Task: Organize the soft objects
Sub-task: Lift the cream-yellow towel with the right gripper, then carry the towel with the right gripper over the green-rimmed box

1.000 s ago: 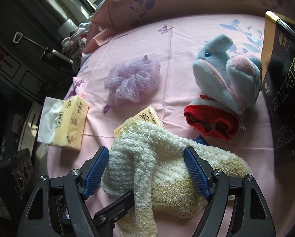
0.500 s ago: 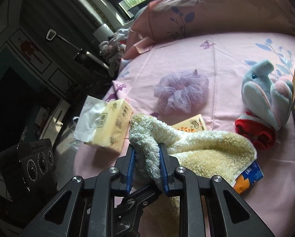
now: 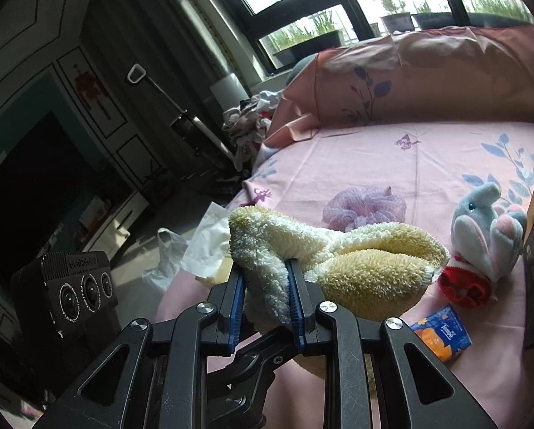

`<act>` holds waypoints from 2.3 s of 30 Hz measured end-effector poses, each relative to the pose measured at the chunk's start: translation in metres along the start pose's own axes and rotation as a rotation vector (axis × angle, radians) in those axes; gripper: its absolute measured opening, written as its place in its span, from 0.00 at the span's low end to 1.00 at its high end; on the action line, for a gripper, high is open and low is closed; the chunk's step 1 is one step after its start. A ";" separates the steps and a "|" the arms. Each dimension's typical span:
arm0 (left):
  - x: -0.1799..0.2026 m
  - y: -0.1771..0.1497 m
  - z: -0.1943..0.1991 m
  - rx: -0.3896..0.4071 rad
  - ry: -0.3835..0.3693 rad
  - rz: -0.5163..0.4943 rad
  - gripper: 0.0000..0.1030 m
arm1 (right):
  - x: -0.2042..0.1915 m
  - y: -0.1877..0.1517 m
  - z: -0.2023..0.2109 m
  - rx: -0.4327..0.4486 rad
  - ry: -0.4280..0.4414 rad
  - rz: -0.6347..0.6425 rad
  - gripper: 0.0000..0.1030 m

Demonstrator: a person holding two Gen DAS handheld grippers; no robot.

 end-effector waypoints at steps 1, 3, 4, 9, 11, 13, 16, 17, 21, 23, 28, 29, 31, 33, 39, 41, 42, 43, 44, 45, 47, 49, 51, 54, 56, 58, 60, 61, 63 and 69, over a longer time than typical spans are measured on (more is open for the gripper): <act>0.003 0.001 0.003 0.014 -0.004 -0.009 0.31 | -0.001 0.001 0.003 0.009 0.003 0.003 0.24; 0.006 0.004 0.008 0.046 -0.016 -0.026 0.31 | -0.005 0.003 0.010 0.030 0.007 0.010 0.24; 0.008 0.005 0.011 0.061 -0.024 -0.033 0.31 | -0.008 0.005 0.013 0.041 0.006 0.019 0.24; 0.020 0.011 0.019 0.114 -0.044 -0.057 0.31 | -0.013 0.009 0.030 0.091 0.011 0.058 0.24; 0.024 0.013 0.019 0.112 -0.058 -0.063 0.31 | -0.011 0.010 0.036 0.098 0.008 0.052 0.24; 0.028 0.015 0.019 0.101 -0.089 -0.047 0.31 | -0.009 0.011 0.042 0.108 0.009 0.044 0.24; 0.036 0.020 0.020 0.098 -0.146 -0.031 0.31 | -0.006 0.014 0.056 0.144 0.024 0.043 0.24; 0.040 0.021 0.021 0.096 -0.159 -0.032 0.31 | -0.005 0.014 0.061 0.154 0.027 0.043 0.24; 0.060 0.025 0.025 0.121 -0.164 -0.085 0.31 | -0.003 0.016 0.080 0.201 0.025 0.051 0.24; 0.070 0.027 0.025 0.126 -0.156 -0.114 0.31 | 0.000 0.018 0.087 0.221 0.015 0.049 0.24; 0.092 0.032 0.024 0.129 -0.161 -0.163 0.31 | 0.008 0.023 0.105 0.264 0.008 0.038 0.24; 0.096 0.032 0.024 0.129 -0.159 -0.176 0.31 | 0.010 0.023 0.110 0.276 0.010 0.037 0.24; 0.105 0.034 0.022 0.134 -0.155 -0.202 0.31 | 0.014 0.023 0.118 0.301 0.007 0.028 0.24; 0.113 0.033 0.020 0.136 -0.155 -0.230 0.31 | 0.017 0.023 0.126 0.325 -0.009 0.022 0.24; 0.141 0.032 0.008 0.126 -0.189 -0.293 0.31 | 0.036 0.022 0.152 0.389 -0.037 -0.016 0.24; 0.150 0.032 0.003 0.126 -0.186 -0.321 0.31 | 0.043 0.020 0.160 0.410 -0.044 -0.035 0.24; 0.155 0.031 0.001 0.124 -0.186 -0.334 0.31 | 0.047 0.020 0.163 0.419 -0.049 -0.045 0.24; 0.159 0.031 -0.003 0.120 -0.188 -0.344 0.31 | 0.051 0.020 0.167 0.427 -0.054 -0.056 0.24; 0.163 0.031 -0.005 0.114 -0.193 -0.352 0.31 | 0.054 0.019 0.170 0.434 -0.059 -0.065 0.24; 0.166 0.030 -0.008 0.108 -0.199 -0.355 0.31 | 0.058 0.019 0.173 0.440 -0.064 -0.073 0.24; 0.174 0.029 -0.014 0.098 -0.213 -0.362 0.31 | 0.064 0.018 0.179 0.454 -0.072 -0.081 0.24; 0.182 0.027 -0.019 0.087 -0.222 -0.377 0.31 | 0.071 0.016 0.185 0.469 -0.080 -0.100 0.24; 0.191 0.025 -0.023 0.084 -0.224 -0.399 0.31 | 0.080 0.015 0.191 0.483 -0.085 -0.121 0.24; 0.201 0.023 -0.030 0.078 -0.225 -0.420 0.31 | 0.091 0.014 0.198 0.503 -0.083 -0.147 0.24; 0.206 0.023 -0.036 0.063 -0.233 -0.429 0.31 | 0.097 0.012 0.202 0.511 -0.087 -0.158 0.24; 0.211 0.023 -0.041 0.049 -0.248 -0.439 0.31 | 0.104 0.010 0.207 0.526 -0.091 -0.177 0.24; 0.219 0.021 -0.046 0.043 -0.255 -0.460 0.31 | 0.110 0.008 0.213 0.542 -0.098 -0.195 0.24; 0.223 0.021 -0.048 0.041 -0.258 -0.470 0.31 | 0.113 0.006 0.216 0.551 -0.106 -0.203 0.24; 0.232 0.019 -0.054 0.032 -0.263 -0.488 0.31 | 0.119 0.005 0.222 0.568 -0.132 -0.216 0.24; 0.259 0.005 -0.074 -0.017 -0.310 -0.546 0.31 | 0.146 -0.006 0.242 0.619 -0.195 -0.287 0.24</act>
Point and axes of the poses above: each gripper's, at about its wrist camera, not at the fingertips, and z roughly against the way its jaws point, x to its right, y to its top, the point moved 3 cm from there along -z, roughly the way its jaws point
